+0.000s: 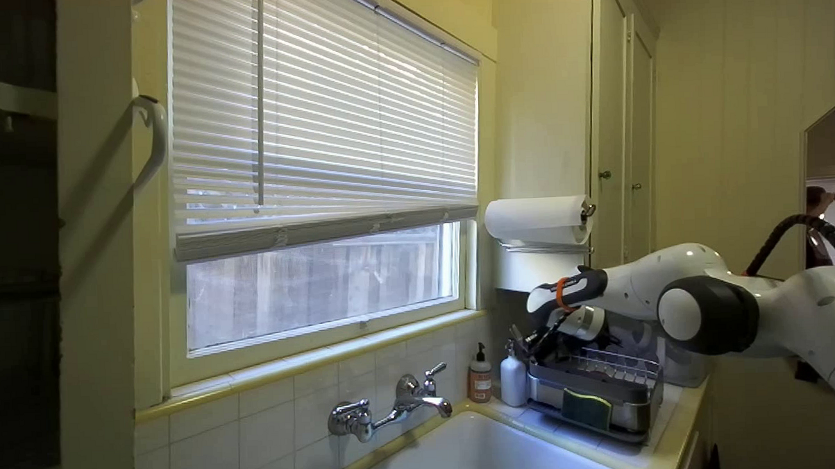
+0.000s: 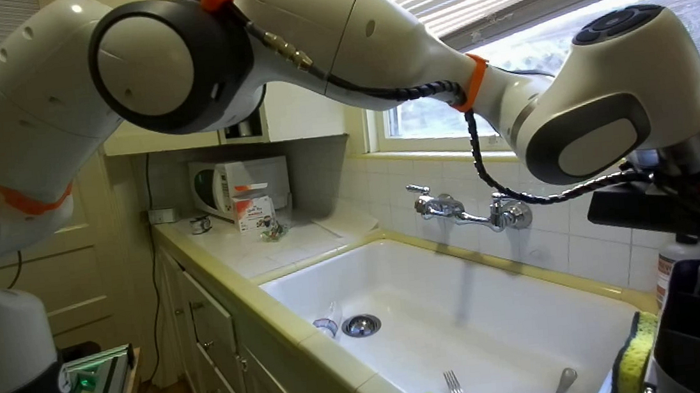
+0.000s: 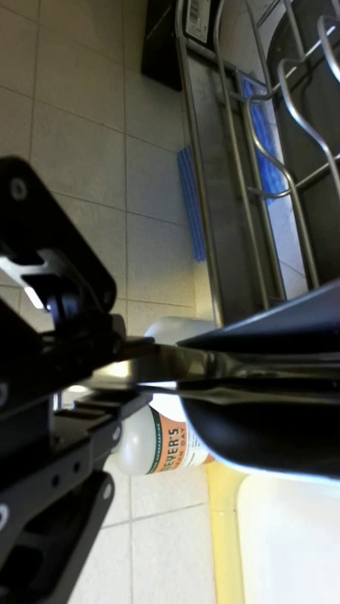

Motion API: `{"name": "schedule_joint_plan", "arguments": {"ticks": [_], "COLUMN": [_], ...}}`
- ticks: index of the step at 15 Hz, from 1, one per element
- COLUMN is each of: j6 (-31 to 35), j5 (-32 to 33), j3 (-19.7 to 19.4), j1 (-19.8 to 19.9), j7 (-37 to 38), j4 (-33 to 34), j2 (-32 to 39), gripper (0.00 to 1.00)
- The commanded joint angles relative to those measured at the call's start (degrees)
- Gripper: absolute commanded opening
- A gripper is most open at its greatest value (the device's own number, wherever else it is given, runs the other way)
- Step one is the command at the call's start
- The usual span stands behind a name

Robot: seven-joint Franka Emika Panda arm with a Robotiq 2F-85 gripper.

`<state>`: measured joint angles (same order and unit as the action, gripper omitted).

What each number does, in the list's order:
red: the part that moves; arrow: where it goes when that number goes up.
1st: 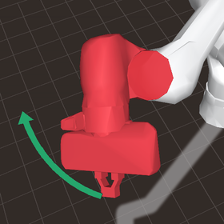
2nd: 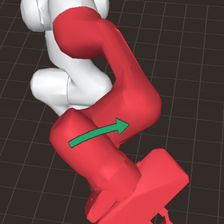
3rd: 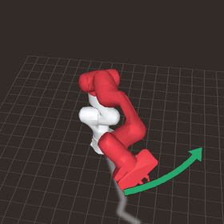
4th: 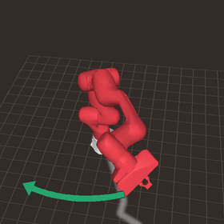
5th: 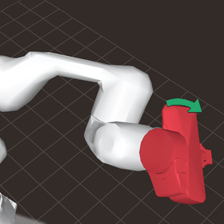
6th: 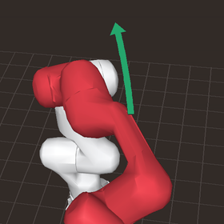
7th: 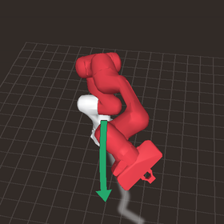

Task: Put the knife inside the sink

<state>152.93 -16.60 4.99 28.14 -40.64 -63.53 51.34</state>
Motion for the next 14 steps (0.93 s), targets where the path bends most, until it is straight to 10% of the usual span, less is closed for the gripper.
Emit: {"name": "schedule_joint_plan", "arguments": {"ticks": [1, 11, 14], "j6": [-1.86, 6.26, 16.1], "j5": [1.2, 2.86, 6.19], "j3": [-2.76, -6.52, -1.69], "j1": [-2.04, -7.15, -4.56], "j7": [4.16, -2.27, -7.57], "j4": [0.03, -21.07, -28.35], "j2": [-0.41, -14.4, -18.3], "gripper": [0.0, 0.01, 0.01]}}
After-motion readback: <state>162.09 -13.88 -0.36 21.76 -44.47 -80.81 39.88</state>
